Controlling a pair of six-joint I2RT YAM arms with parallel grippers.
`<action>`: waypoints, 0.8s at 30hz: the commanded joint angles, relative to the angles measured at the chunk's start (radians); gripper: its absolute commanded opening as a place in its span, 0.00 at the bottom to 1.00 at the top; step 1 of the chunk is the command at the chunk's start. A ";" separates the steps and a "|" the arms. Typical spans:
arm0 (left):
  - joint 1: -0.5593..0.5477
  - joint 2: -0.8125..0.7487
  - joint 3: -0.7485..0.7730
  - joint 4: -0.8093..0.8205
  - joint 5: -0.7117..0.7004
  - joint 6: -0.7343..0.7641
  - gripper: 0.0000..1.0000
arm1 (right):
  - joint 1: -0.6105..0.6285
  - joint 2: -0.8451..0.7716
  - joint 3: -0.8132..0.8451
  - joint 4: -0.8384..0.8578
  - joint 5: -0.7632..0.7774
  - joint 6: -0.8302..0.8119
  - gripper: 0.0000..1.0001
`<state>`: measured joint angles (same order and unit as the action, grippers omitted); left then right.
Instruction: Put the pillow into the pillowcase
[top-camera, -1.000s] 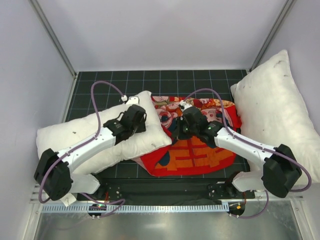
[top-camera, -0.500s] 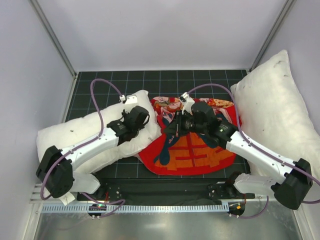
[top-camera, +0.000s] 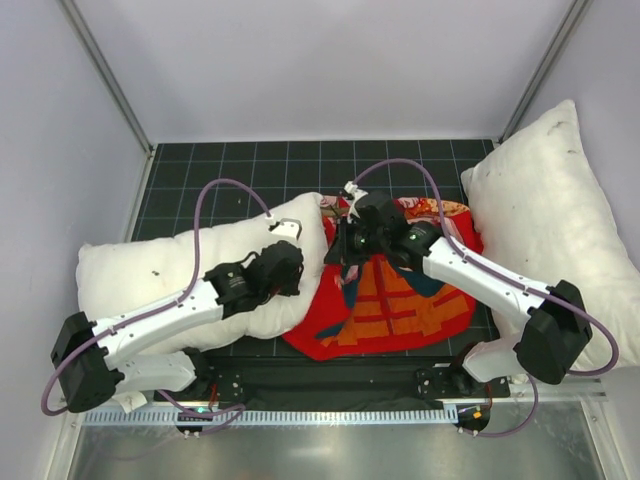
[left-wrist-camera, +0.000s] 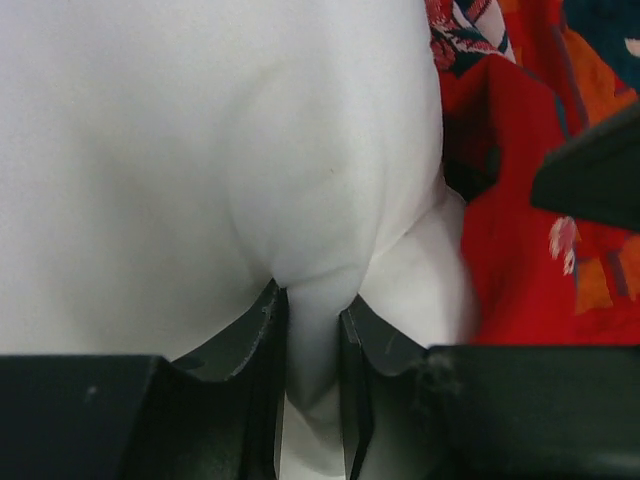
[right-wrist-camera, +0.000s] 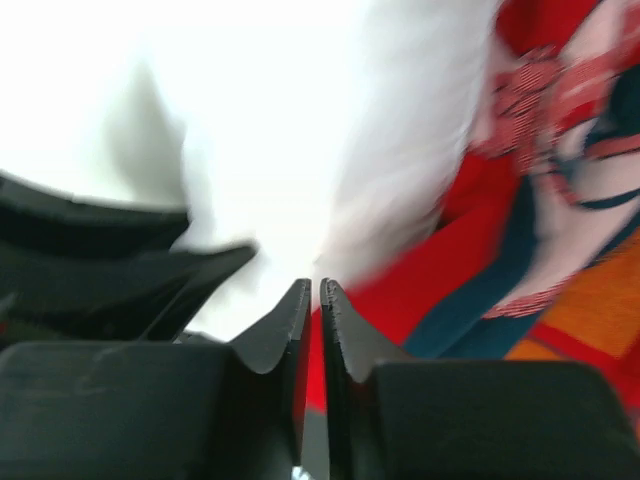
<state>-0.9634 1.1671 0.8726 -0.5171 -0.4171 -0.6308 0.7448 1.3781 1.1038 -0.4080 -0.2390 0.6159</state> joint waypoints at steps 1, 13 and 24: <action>-0.035 0.010 -0.047 -0.216 0.204 -0.063 0.02 | -0.022 -0.011 0.057 0.014 0.168 -0.062 0.16; -0.035 0.077 0.009 -0.256 0.066 -0.089 0.03 | -0.009 0.047 0.074 -0.106 0.251 -0.180 0.76; -0.035 0.083 0.009 -0.236 0.063 -0.104 0.03 | 0.082 0.159 -0.028 -0.115 0.346 -0.154 0.75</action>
<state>-0.9882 1.2152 0.9108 -0.6037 -0.4049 -0.7109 0.8146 1.5276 1.0977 -0.5106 0.0479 0.4515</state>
